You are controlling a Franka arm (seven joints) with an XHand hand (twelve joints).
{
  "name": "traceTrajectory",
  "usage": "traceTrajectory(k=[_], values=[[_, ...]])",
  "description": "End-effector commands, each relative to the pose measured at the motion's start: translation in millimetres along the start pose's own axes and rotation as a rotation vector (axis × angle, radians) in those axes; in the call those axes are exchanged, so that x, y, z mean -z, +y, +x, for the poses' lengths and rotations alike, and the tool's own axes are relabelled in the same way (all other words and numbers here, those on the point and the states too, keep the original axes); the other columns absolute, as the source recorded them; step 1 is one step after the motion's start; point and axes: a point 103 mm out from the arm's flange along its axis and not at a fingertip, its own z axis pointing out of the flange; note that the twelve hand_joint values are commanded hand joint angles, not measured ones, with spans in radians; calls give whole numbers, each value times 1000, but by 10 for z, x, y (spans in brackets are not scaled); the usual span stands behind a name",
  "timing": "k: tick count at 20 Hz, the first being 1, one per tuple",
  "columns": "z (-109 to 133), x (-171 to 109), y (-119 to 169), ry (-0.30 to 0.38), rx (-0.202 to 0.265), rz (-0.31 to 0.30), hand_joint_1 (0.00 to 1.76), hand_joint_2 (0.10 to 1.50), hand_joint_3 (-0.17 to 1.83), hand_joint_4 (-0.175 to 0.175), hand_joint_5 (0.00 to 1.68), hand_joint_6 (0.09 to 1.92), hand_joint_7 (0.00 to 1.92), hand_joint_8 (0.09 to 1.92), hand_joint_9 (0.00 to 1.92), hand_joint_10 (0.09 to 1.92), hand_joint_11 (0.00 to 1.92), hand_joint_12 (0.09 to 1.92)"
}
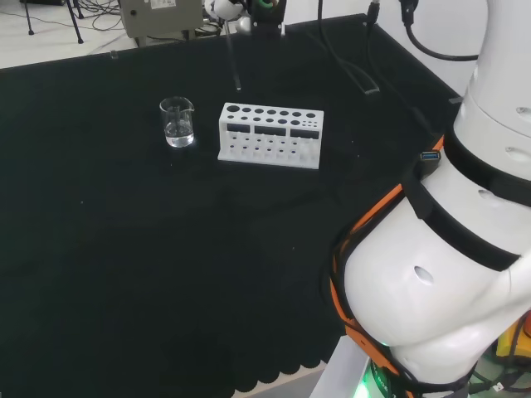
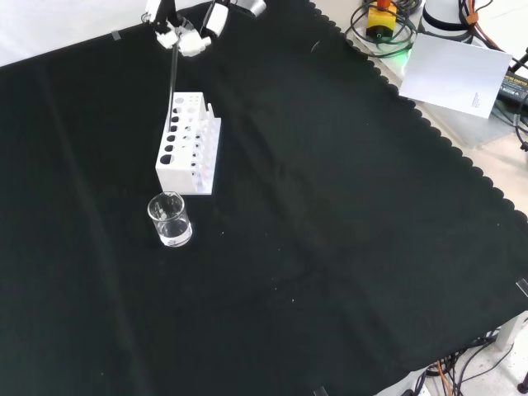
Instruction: Stir in the beaker to the left of the white test tube rack with the glass rod.
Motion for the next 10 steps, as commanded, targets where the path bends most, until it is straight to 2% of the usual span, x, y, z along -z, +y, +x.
traceTrajectory(k=[1, 10], values=[[186, -91, 352, -9, 80, 46, 1302, 639, 885, -175, 1054, 886, 1133, 1312, 1658, 833, 1678, 734], [469, -72, 563, 15, 138, 43, 1302, 637, 889, -175, 1054, 886, 1135, 1312, 1662, 832, 1679, 735]])
